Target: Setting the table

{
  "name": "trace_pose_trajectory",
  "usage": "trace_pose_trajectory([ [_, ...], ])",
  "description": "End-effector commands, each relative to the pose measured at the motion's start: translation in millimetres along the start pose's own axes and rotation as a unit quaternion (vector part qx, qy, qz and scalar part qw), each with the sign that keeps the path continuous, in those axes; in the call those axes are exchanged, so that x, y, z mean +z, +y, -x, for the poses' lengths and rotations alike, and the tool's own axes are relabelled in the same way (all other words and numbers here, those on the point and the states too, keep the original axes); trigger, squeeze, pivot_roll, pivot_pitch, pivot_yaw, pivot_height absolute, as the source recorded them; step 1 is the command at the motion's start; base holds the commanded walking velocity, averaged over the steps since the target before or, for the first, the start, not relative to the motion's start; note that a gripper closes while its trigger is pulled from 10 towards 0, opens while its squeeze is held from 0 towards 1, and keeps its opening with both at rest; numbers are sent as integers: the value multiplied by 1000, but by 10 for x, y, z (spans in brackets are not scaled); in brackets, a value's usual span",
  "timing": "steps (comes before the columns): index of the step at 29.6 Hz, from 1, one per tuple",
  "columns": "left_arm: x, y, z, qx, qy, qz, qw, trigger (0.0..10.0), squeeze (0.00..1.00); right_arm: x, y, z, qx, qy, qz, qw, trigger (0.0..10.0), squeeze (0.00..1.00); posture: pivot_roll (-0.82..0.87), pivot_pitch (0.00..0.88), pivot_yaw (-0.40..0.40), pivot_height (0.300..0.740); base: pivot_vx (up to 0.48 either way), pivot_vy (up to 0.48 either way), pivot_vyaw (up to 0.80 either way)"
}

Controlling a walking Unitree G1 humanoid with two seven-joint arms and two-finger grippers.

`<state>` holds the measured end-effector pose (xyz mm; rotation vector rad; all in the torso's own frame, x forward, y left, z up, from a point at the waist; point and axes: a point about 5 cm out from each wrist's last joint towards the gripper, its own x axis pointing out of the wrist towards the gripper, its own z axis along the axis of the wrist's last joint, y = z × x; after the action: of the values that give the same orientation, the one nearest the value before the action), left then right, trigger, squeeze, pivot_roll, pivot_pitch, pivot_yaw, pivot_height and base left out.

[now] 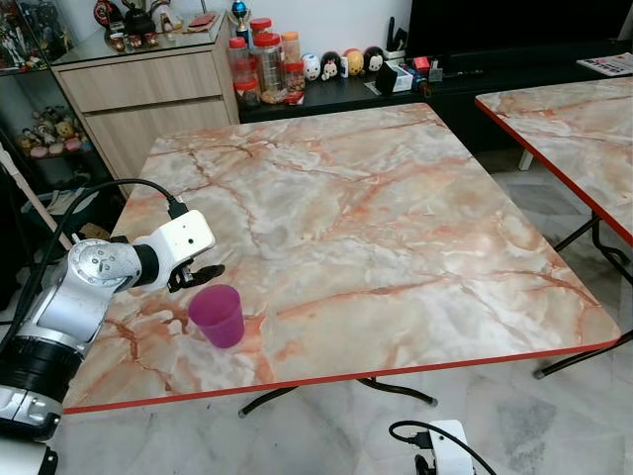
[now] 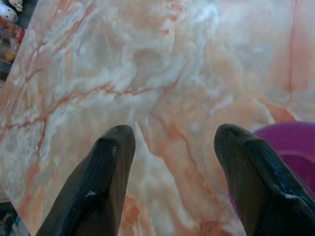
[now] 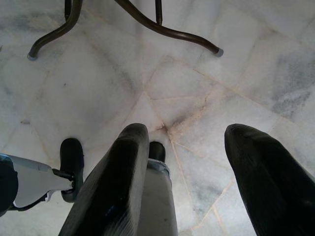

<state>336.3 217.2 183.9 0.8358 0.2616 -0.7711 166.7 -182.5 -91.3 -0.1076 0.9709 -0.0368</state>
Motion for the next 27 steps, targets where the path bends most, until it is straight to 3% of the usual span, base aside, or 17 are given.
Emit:
trace_pose_trajectory([
  [1, -27, 17, 40, -15, 18, -16, 1000, 10000, 0, 34, 25, -8, 0, -2, -5, 1000, 10000, 0, 32, 0, 73, 740, 0, 0, 0],
  [27, -131, -149, -4, -68, 42, -13, 997, 10000, 0, 28, -6, -7, -2, 0, -4, 1000, 10000, 0, 30, 0, 65, 740, 0, 0, 0],
])
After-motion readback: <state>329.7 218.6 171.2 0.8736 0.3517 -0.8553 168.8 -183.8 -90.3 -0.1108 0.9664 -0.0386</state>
